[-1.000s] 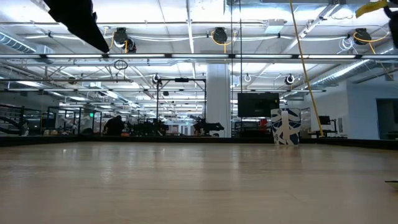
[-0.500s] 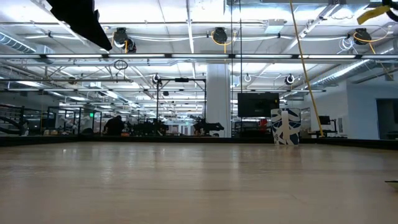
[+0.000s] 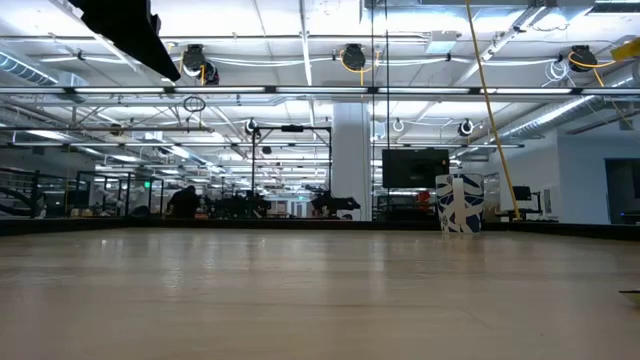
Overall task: Pick and place Stevia / Truvia into bins
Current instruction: Put the stevia packet into the bottom transparent container
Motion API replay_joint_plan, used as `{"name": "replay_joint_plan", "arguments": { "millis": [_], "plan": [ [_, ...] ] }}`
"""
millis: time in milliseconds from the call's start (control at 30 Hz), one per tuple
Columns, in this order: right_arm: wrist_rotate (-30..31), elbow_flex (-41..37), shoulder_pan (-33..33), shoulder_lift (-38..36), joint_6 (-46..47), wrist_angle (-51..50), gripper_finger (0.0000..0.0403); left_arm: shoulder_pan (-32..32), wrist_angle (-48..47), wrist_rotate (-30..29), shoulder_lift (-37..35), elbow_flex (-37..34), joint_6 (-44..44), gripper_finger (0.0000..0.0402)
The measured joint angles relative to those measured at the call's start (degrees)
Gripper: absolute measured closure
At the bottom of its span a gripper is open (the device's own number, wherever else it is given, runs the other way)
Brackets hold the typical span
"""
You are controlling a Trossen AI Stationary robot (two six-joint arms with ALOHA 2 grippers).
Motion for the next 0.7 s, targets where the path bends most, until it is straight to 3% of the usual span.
{"name": "replay_joint_plan", "arguments": {
  "millis": [167,700],
  "plan": [
    [-1.4,0.0,0.7,0.3,1.4,-7.9,0.0402,0.0,0.0,0.0,0.0,0.0,-0.2,0.0279],
    [0.1,0.0,0.6,3.4,1.4,-10.1,0.0402,0.0,0.0,0.0,0.0,0.0,0.5,0.0279]
  ]
}}
